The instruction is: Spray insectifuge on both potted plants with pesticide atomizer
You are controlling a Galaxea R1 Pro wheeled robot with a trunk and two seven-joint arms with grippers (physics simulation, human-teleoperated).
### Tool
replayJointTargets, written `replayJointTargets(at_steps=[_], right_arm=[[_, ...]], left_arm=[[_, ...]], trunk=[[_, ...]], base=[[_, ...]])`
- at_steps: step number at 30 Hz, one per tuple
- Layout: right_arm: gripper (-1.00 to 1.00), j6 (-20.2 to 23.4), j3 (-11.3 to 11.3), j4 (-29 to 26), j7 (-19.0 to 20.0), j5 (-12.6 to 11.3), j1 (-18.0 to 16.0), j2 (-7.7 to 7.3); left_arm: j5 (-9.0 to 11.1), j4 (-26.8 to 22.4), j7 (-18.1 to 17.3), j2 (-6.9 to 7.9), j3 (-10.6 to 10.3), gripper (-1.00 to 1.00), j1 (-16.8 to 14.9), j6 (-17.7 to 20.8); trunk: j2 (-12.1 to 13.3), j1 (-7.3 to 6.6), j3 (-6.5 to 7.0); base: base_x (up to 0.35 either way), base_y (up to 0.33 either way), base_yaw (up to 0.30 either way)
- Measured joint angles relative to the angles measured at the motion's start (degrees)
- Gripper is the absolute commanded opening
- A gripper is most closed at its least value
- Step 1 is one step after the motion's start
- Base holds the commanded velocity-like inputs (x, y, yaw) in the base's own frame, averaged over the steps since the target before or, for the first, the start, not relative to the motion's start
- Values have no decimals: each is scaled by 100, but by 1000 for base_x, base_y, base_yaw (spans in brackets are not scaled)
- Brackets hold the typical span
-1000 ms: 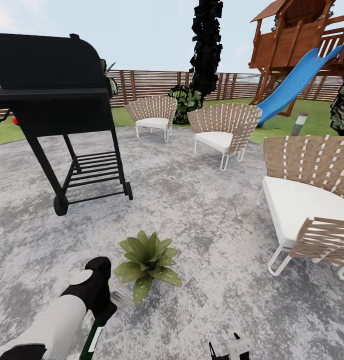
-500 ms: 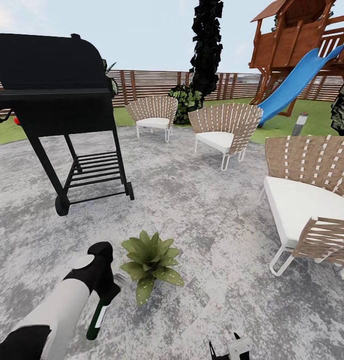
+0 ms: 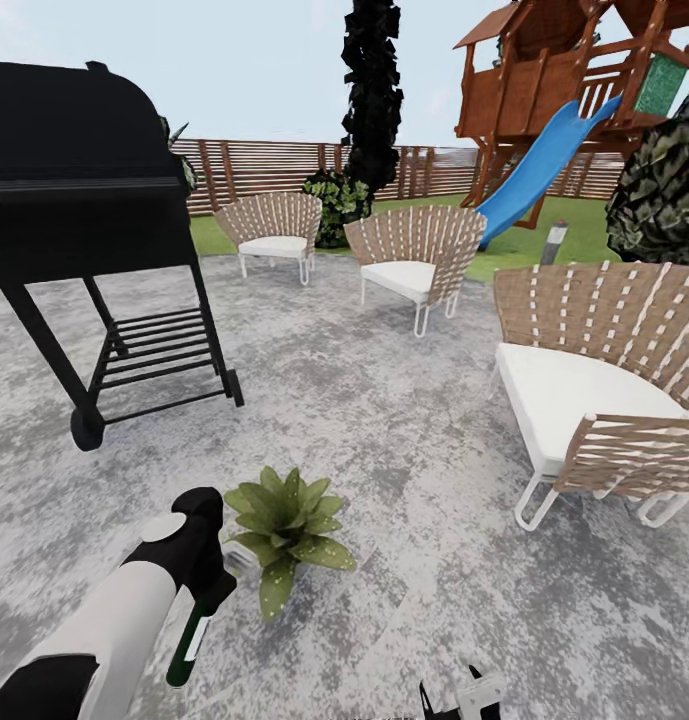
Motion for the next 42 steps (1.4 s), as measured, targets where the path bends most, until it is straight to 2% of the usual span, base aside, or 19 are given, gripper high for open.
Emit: replayJointTargets(at_steps=[6,14,22,30,34,36,42], right_arm=[[100,0,0,0,0,0,0,3],[100,0,-1,0,5,0,0,8],[100,0,-7,0,0,-5,0,8],[100,0,-9,0,0,-9,0,8],[100,-2,-9,0,0,-8,0,8],[100,-3,-10,0,0,-8,0,8],[100,-3,-8,2,0,-9,-1,8]], left_arm=[[-5,0,8,20,2,-100,15,0],[-1,25,11,30,0,-100,18,0],[-1,1,8,19,1,-100,-54,3],[-5,0,8,36,2,-100,-1,1],[-6,23,90,44,0,-100,20,1],[-7,58,313,44,0,-100,20,4],[1,39,340,17,9,-100,-6,11]], trunk=[[0,1,8],[0,1,13],[0,-3,13],[0,-1,13],[0,-1,13],[0,-1,13],[0,-1,13]], base=[[-149,292,-273],[-150,289,-30],[140,294,-8],[74,292,-245],[1,97,-290],[0,9,-291],[0,9,-131]])
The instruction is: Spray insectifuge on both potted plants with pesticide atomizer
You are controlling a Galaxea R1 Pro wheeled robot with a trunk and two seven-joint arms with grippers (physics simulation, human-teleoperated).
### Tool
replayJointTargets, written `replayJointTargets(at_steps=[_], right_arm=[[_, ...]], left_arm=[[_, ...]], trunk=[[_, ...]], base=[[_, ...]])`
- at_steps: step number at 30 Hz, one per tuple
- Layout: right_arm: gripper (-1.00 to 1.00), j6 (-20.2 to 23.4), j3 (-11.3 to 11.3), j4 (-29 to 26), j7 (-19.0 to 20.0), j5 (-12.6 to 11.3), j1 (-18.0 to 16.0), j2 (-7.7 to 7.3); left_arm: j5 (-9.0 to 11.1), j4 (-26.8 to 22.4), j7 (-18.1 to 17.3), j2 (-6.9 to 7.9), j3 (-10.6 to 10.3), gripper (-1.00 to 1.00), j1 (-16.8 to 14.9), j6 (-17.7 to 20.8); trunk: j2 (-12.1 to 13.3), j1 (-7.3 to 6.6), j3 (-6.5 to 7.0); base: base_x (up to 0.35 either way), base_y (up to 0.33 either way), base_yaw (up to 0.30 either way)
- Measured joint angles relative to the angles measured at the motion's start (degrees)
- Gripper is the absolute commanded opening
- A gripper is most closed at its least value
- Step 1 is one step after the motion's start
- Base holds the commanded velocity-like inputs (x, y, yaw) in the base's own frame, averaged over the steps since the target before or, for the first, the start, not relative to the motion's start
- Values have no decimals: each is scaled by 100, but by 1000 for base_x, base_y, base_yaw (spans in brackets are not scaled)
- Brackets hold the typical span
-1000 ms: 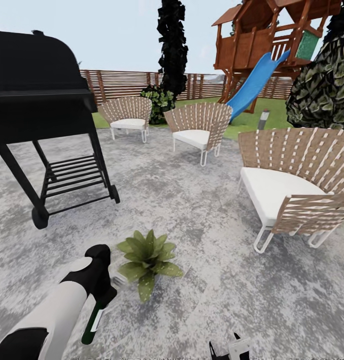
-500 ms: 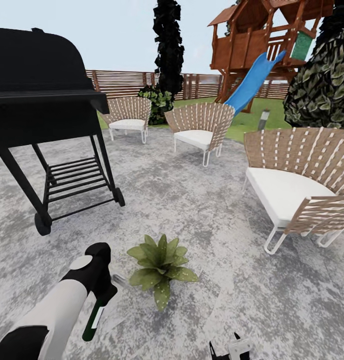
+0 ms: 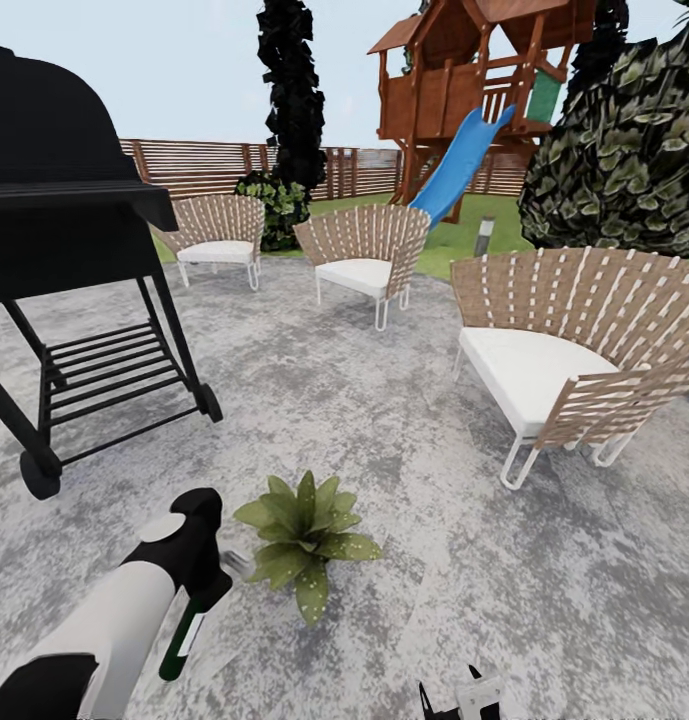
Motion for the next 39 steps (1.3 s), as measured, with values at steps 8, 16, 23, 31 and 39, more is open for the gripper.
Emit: replayJointTargets(at_steps=[8,16,23,31,39], right_arm=[[100,2,7,1,0,0,1,0],[100,0,4,1,0,0,-1,0],[100,0,0,2,0,0,1,0],[100,0,3,-1,0,0,1,0],[100,0,5,0,1,7,0,2]], left_arm=[[35,47,-620,4,2,-100,-69,-15],[-21,40,-1035,11,-275,-100,13,-28],[-4,56,-1029,14,-582,-100,24,-28],[-4,59,-1022,29,-576,-100,32,-26],[-24,48,-1051,137,-549,-100,-47,-20]], trunk=[[0,0,0],[0,0,0],[0,0,0],[0,0,0],[0,-2,0]], base=[[0,237,-3],[0,29,-9],[0,0,-252],[0,0,-299],[57,48,-68]])
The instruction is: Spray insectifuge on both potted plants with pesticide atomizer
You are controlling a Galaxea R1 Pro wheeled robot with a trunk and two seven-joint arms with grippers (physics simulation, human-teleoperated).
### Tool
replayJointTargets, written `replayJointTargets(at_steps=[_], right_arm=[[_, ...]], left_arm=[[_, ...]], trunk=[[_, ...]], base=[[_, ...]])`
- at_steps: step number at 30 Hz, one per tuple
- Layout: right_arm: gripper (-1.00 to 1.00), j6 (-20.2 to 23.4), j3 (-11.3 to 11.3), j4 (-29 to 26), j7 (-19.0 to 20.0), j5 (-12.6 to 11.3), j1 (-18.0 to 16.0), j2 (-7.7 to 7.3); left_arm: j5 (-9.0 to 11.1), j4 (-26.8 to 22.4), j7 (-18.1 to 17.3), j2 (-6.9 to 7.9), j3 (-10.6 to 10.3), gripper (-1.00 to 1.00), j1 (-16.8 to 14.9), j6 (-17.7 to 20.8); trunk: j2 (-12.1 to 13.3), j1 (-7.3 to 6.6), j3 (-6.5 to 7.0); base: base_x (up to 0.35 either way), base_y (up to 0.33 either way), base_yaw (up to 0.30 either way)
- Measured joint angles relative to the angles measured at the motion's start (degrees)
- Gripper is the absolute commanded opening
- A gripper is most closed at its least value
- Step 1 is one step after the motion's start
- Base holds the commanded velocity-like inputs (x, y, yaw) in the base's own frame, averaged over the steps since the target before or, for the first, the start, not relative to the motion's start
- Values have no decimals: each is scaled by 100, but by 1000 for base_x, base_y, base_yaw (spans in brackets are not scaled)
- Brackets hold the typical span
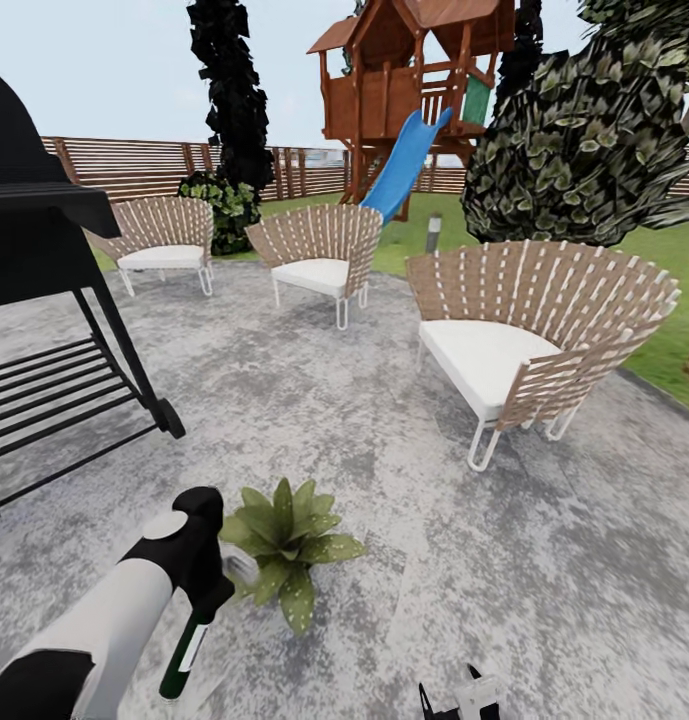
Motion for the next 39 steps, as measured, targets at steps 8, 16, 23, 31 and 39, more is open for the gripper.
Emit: replayJointTargets(at_steps=[8,16,23,31,39], right_arm=[[100,0,-6,1,7,-7,0,5],[100,0,-6,-1,6,-7,1,1],[100,0,-6,-1,-1,-7,1,-1],[100,0,-6,0,-1,-8,0,-2],[100,0,-6,1,-1,-8,-1,-2]], left_arm=[[2,1,-5,-24,-44,-100,30,-1],[-291,11,9,26,-19,-100,184,-13],[-316,-39,-26,33,19,-100,204,-17],[-309,-73,-48,21,20,-100,131,-17],[-307,-87,-68,-59,12,-100,-62,-17]], trunk=[[0,1,0],[0,2,0],[0,2,0],[0,2,0],[0,1,0]], base=[[98,110,-1],[1,1,-151],[-16,11,-261],[-165,142,-19],[-10,10,0]])
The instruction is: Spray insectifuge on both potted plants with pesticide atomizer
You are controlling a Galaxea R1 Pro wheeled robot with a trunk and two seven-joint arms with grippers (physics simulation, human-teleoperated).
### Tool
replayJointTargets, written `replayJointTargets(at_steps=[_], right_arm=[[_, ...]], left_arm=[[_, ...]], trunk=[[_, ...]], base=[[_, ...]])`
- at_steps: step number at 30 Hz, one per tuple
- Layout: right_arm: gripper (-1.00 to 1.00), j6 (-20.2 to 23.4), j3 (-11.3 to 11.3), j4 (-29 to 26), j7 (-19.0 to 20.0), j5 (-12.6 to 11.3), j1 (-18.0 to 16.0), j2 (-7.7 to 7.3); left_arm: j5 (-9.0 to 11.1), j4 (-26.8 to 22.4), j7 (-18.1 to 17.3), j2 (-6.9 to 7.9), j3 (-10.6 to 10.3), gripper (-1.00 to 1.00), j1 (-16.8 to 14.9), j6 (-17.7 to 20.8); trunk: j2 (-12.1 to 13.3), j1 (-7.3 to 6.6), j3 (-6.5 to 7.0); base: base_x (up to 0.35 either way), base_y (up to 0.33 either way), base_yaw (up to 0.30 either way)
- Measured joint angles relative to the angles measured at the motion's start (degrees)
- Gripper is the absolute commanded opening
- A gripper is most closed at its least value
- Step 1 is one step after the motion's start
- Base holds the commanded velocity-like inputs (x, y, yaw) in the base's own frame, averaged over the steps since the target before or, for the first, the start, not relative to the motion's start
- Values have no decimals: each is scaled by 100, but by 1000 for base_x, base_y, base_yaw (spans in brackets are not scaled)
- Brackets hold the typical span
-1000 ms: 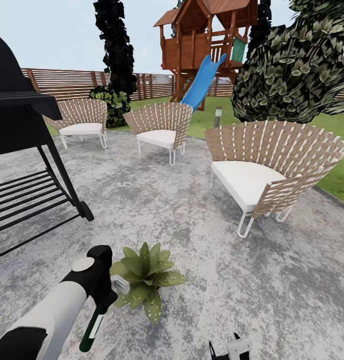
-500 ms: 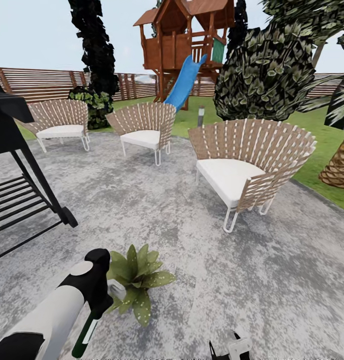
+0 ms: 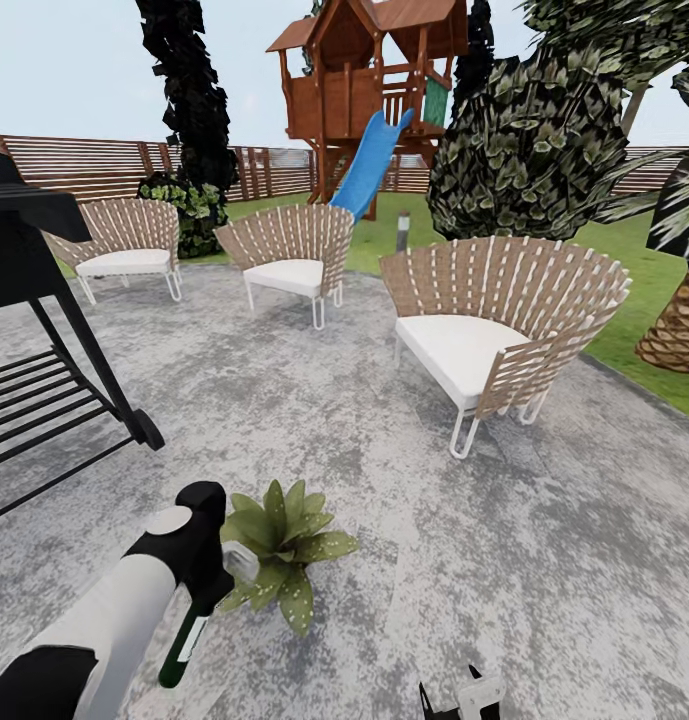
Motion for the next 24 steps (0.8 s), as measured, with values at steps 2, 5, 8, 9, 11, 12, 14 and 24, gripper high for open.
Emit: replayJointTargets(at_steps=[2,5,8,9,11,12,14,24], right_arm=[[100,0,0,0,0,0,0,0],[100,0,0,0,0,0,0,0],[100,0,0,0,0,0,0,0],[100,0,0,0,0,0,0,0],[100,0,0,0,0,0,0,0],[100,0,0,0,0,0,0,0],[100,0,0,-1,0,0,1,0],[100,3,2,0,0,0,0,1]], left_arm=[[11,2,-3,-23,-8,-100,-177,1],[21,6,-1,-53,-25,-100,-317,0],[16,7,-1,-79,-30,-100,-394,0],[12,7,-1,-88,-31,-100,-418,1],[6,7,-1,-106,-31,-100,-457,2],[7,7,0,-108,-31,-100,-461,1],[8,9,0,-110,-37,-100,-460,0],[4,76,6,-52,-50,-100,-395,6]], trunk=[[0,0,0],[0,0,0],[0,0,0],[0,0,0],[0,0,0],[0,0,0],[0,0,0],[0,0,0]], base=[[0,0,0],[0,0,0],[0,0,0],[0,0,0],[0,0,-34],[0,0,-129],[0,0,-211],[5,170,-165]])
